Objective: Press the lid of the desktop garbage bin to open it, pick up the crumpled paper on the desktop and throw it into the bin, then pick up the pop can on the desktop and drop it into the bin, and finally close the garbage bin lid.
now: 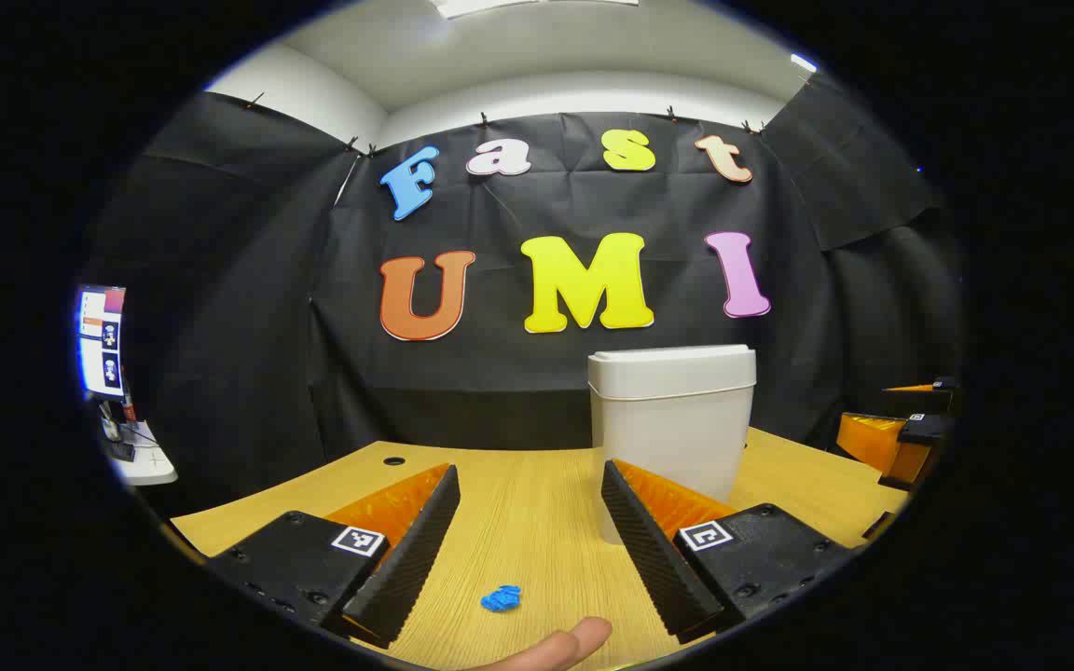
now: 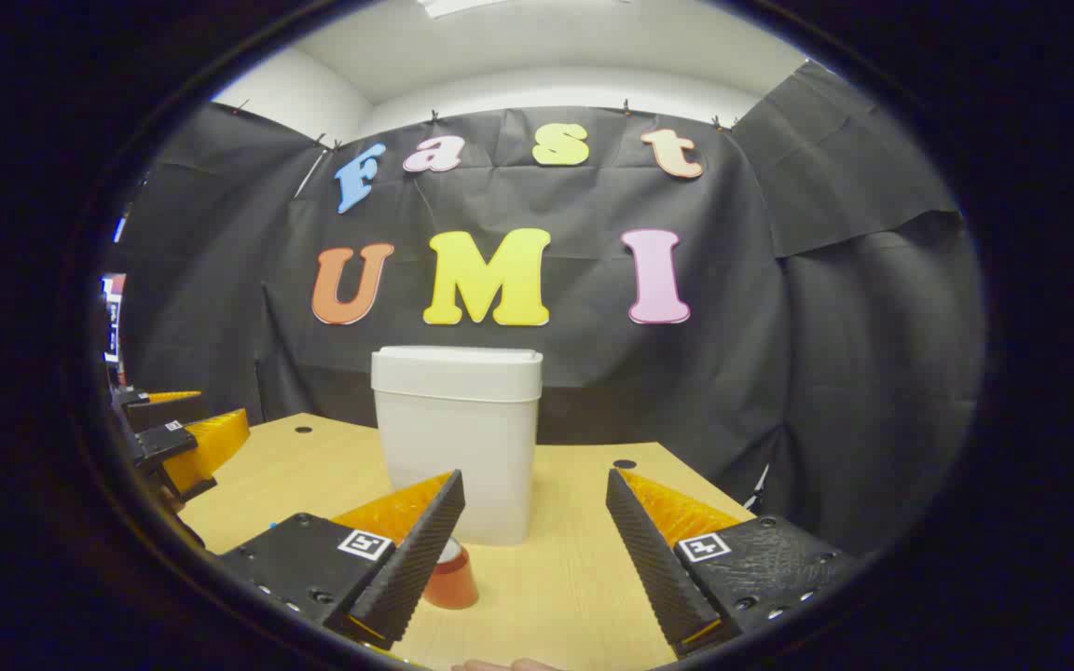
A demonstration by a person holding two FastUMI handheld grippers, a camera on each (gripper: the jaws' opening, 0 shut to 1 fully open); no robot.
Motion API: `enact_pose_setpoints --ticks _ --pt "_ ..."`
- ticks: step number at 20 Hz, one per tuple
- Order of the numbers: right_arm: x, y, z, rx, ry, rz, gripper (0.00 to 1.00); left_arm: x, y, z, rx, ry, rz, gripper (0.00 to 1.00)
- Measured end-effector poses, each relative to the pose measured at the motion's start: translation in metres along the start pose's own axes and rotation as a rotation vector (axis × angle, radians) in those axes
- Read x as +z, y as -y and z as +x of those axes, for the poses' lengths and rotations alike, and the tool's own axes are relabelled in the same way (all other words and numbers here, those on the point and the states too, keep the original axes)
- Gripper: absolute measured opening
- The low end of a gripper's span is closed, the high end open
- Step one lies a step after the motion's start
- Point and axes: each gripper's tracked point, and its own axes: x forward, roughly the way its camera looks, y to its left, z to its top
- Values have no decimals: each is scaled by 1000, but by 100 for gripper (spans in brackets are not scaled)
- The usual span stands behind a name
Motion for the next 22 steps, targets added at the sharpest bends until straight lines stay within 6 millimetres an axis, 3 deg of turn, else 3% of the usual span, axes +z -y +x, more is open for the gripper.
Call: enact_pose_setpoints --ticks 4,13,22 --pt "0 16 2 -28 0 21 98 -7 -8 6 20 -24 8 98" --pt "-2 28 1 -33 10 12 95 -10 -12 9 39 -33 1 99" --pt "-2 26 2 -6 -15 46 95 -11 -9 6 27 -35 13 99"
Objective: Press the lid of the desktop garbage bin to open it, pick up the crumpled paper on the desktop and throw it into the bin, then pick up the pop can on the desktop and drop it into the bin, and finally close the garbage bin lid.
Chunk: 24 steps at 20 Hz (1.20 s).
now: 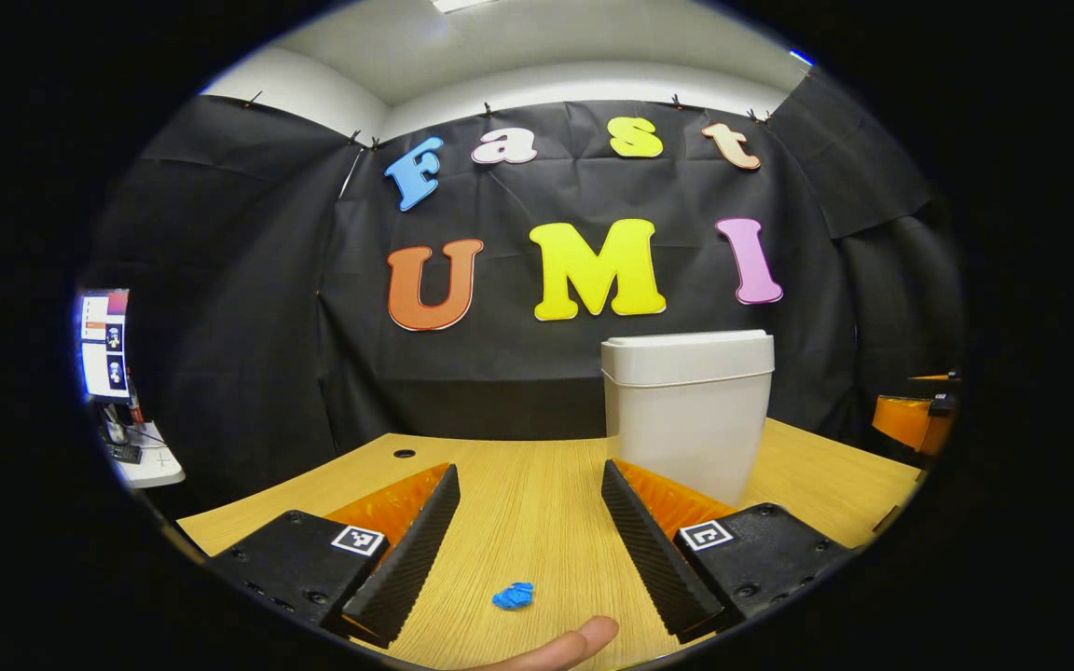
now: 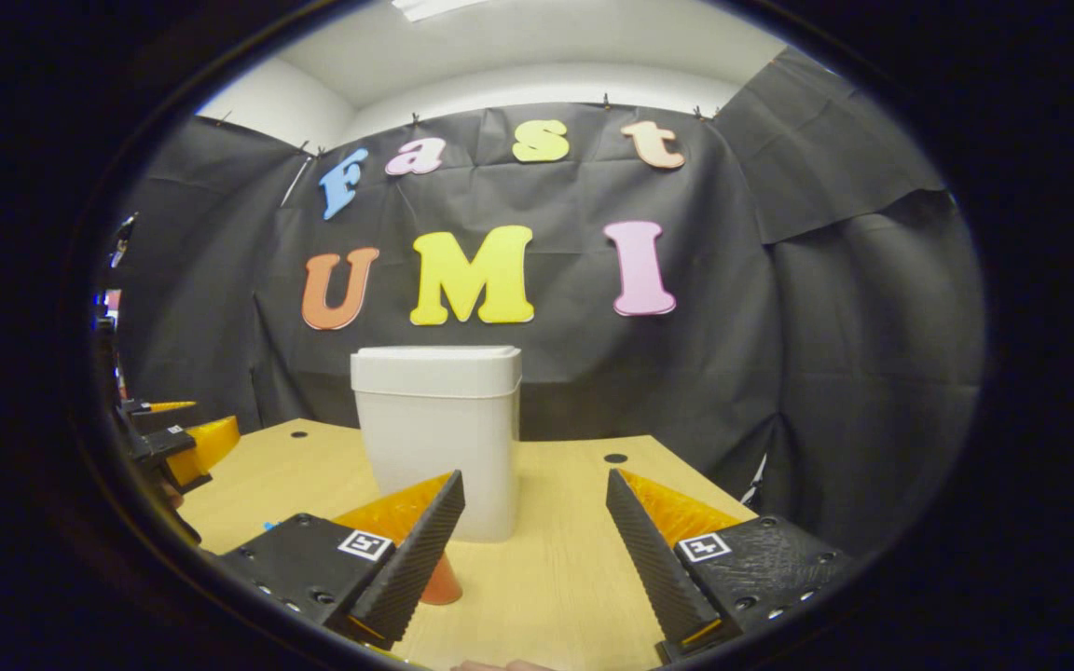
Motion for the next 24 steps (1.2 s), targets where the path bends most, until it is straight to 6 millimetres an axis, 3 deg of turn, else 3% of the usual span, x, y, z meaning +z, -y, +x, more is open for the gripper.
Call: enact_pose_setpoints --ticks 5,7,11,13,14,15,16,17,19,21,24 --pt "24 -8 7 1 34 -9 92 -4 -1 1 -5 -11 3 98" --pt "40 -15 15 1 62 -38 82 -6 -3 2 -6 -20 3 99" --pt "65 -43 36 37 69 -70 53 -8 -11 7 4 -25 10 99" --pt "80 -58 48 57 79 -77 27 -8 -18 10 18 -23 12 99" --pt "88 -61 54 51 86 -76 22 -10 -20 11 20 -26 8 99" --pt "90 -69 60 65 84 -66 7 -13 -22 12 21 -31 2 99" --pt "95 -79 64 86 68 -59 0 -17 -25 13 23 -41 -6 99" --pt "92 -86 76 106 54 -43 0 -20 -28 15 25 -49 -13 99" --pt "104 -111 85 180 49 -17 0 -25 -36 16 35 -63 -16 99" --pt "119 -113 99 151 69 -17 0 -27 -46 18 54 -66 -13 99" --pt "126 -127 126 133 50 -27 0 -27 -55 19 72 -63 -15 99"
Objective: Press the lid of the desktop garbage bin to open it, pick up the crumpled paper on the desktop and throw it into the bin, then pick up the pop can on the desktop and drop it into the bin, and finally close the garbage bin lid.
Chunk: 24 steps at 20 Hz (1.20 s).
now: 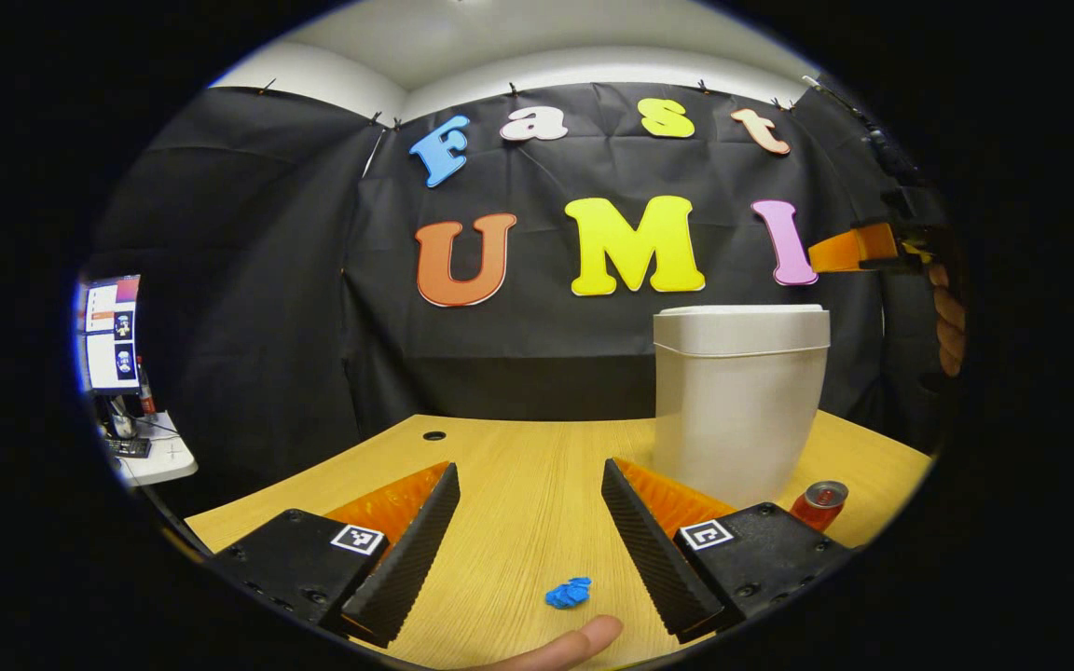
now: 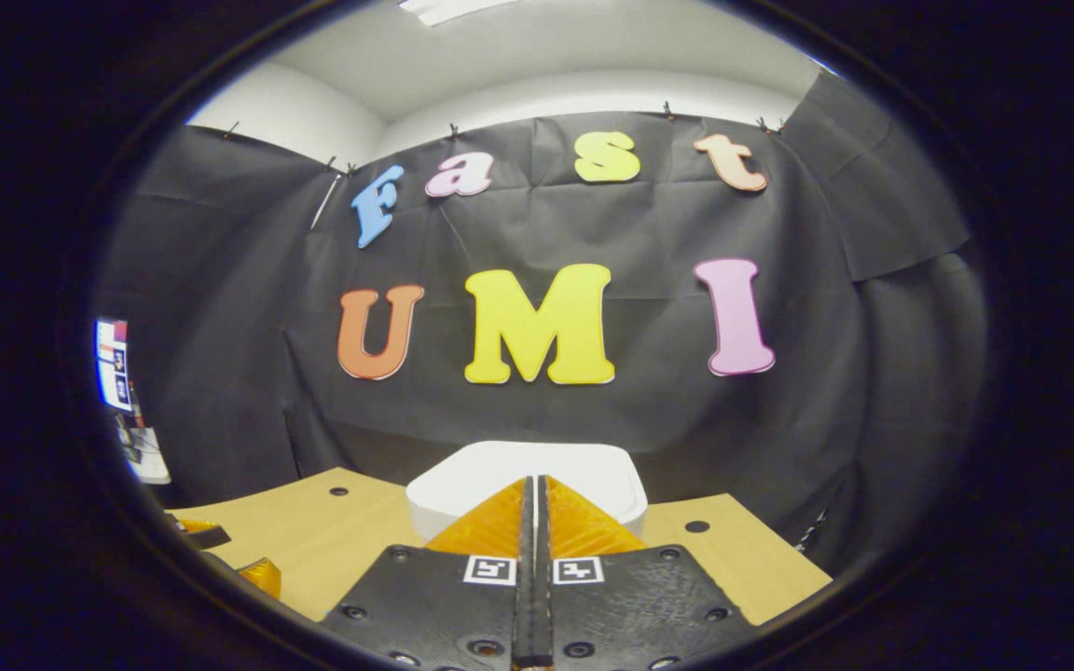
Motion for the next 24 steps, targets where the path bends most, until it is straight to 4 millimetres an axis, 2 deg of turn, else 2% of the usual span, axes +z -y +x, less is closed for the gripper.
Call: enact_pose_setpoints --ticks 3,5,8,10,14,17,19,22,24 --pt "-10 -12 27 15 -82 6 0 -3 -4 1 1 -5 -13 99" --pt "-16 -12 44 7 -120 5 0 -7 -5 4 -1 -14 -21 99" --pt "-34 -18 57 20 -196 17 0 -11 -8 1 5 -24 -22 99" --pt "-35 -15 61 20 -220 27 0 -12 -11 -2 10 -24 -18 99" --pt "-43 -16 58 59 -293 70 1 -9 -11 -5 20 -20 -12 99" --pt "-28 -18 53 102 -252 132 1 -4 -4 -10 9 -15 -4 99" --pt "-17 -23 37 135 -233 163 0 0 1 -15 1 -13 -1 99" --pt "-1 -9 10 109 -155 96 1 5 5 -19 5 -6 24 99" --pt "2 -1 -8 92 -126 68 8 9 7 -20 12 -1 21 99"
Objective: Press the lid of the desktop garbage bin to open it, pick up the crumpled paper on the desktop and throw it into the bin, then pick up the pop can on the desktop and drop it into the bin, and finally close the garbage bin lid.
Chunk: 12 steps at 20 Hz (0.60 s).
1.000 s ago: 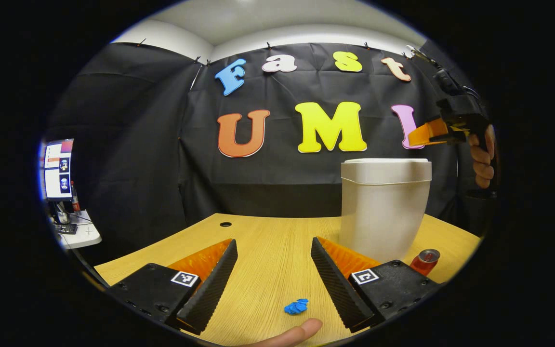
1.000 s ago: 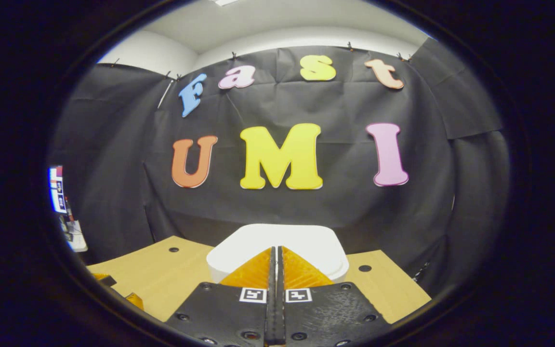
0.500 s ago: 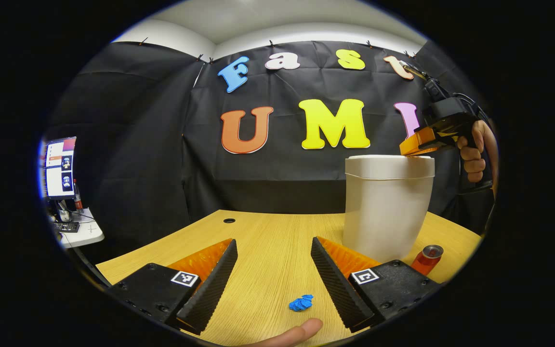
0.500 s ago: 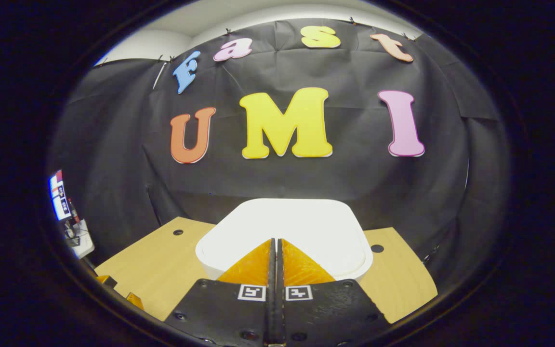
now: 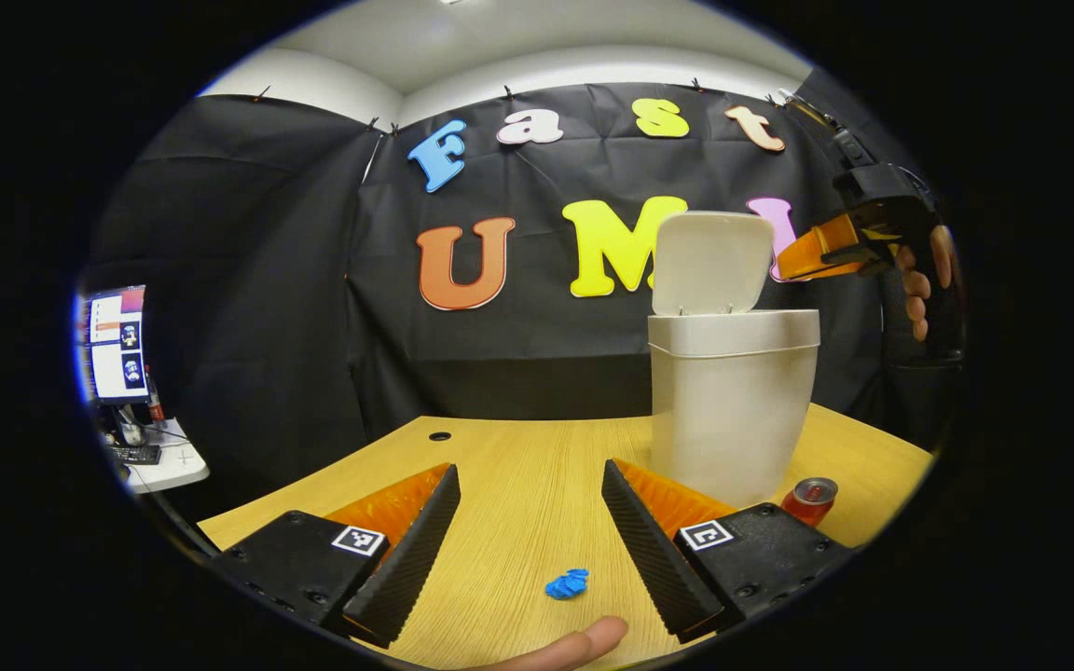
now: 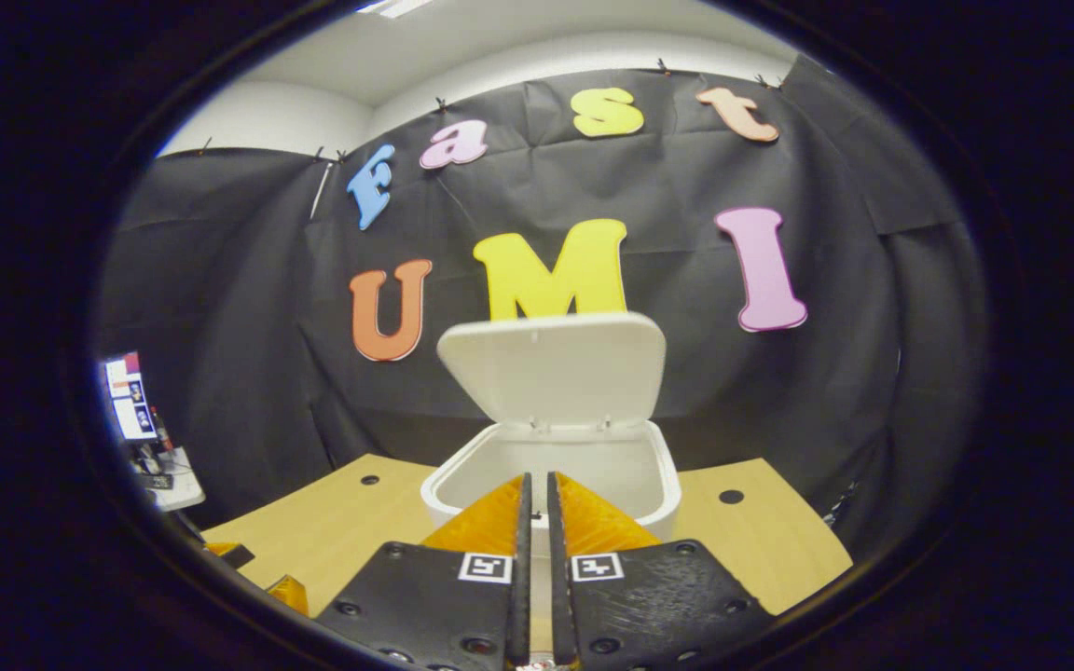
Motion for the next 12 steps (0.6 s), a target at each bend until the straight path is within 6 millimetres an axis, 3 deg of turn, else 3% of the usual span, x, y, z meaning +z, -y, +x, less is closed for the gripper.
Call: enact_pose_setpoints --ticks 1,3,4,6,10,12 --pt "1 -3 -9 15 7 -12 13 2 3 0 -2 -2 -4 99" --pt "3 -3 -26 17 35 -43 44 4 5 1 10 -4 -9 98" --pt "2 3 -36 -2 49 -65 68 5 6 2 11 -5 -4 98" --pt "-3 4 -48 -5 68 -86 91 8 2 5 26 -1 5 98" --pt "-17 14 -69 -16 61 -58 97 6 -2 10 48 -17 9 98" --pt "-23 10 -77 27 68 -32 95 2 0 13 33 -33 -2 98"
